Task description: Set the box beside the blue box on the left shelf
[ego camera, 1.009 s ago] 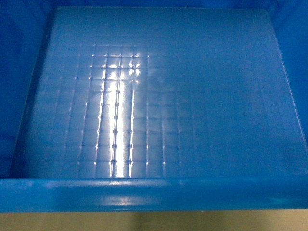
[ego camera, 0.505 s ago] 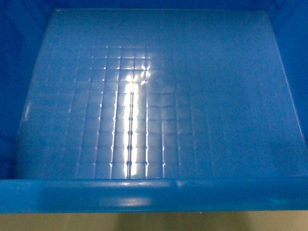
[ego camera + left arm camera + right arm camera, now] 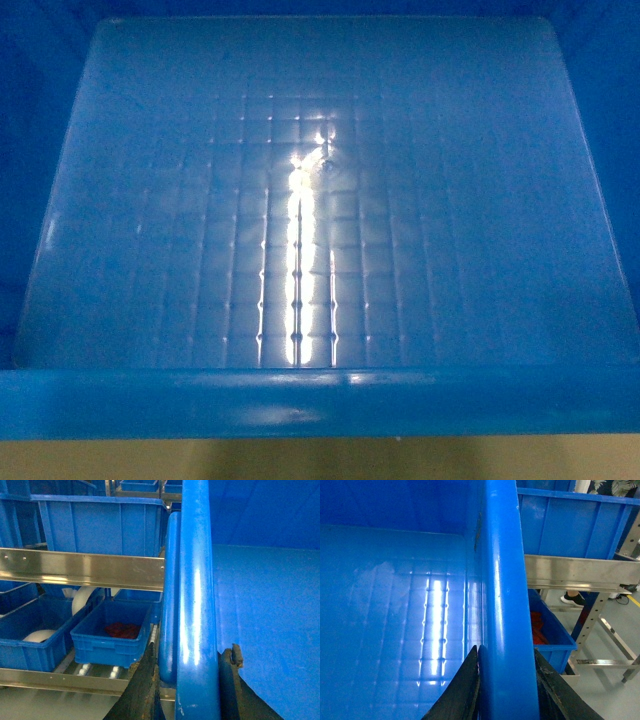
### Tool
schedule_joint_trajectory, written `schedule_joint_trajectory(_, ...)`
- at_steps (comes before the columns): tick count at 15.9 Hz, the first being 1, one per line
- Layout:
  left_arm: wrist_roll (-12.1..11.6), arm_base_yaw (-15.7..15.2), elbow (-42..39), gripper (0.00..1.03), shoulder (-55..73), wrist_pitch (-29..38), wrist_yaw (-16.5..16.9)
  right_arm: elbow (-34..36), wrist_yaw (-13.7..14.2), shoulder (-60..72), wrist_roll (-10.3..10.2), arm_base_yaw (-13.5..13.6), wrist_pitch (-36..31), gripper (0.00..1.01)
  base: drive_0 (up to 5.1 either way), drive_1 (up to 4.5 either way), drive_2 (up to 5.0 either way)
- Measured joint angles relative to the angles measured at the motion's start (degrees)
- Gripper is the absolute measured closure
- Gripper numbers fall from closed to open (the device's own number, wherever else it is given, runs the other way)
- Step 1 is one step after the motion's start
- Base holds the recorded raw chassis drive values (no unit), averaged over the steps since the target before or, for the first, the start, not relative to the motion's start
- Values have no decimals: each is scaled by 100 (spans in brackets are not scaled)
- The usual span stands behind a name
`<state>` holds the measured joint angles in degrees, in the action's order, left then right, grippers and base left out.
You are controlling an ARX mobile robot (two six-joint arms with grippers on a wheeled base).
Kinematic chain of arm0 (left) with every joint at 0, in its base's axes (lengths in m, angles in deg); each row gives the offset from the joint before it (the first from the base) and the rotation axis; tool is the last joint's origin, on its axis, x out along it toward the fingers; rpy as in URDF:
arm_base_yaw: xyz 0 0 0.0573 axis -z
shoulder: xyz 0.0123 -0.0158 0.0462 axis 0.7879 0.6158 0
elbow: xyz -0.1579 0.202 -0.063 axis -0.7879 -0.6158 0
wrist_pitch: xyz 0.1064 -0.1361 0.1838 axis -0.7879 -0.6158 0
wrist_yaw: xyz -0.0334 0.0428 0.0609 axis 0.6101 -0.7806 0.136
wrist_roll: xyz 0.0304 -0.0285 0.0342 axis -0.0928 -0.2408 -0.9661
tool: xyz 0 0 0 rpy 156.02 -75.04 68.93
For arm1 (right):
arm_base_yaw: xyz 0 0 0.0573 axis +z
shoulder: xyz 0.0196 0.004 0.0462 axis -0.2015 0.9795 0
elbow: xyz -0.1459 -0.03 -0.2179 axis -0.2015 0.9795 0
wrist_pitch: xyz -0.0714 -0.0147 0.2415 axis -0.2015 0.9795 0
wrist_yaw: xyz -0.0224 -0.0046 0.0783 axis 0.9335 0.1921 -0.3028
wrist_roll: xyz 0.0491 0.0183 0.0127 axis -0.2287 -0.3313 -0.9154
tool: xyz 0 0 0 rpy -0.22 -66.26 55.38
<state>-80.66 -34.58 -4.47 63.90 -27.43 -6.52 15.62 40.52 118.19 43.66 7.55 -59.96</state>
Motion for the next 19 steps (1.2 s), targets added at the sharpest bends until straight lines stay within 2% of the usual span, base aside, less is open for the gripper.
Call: schedule_joint_trajectory(19, -2, 4, 0, 85, -9, -7, 46, -2, 7, -2, 0, -7, 20, 79, -493, 239, 239)
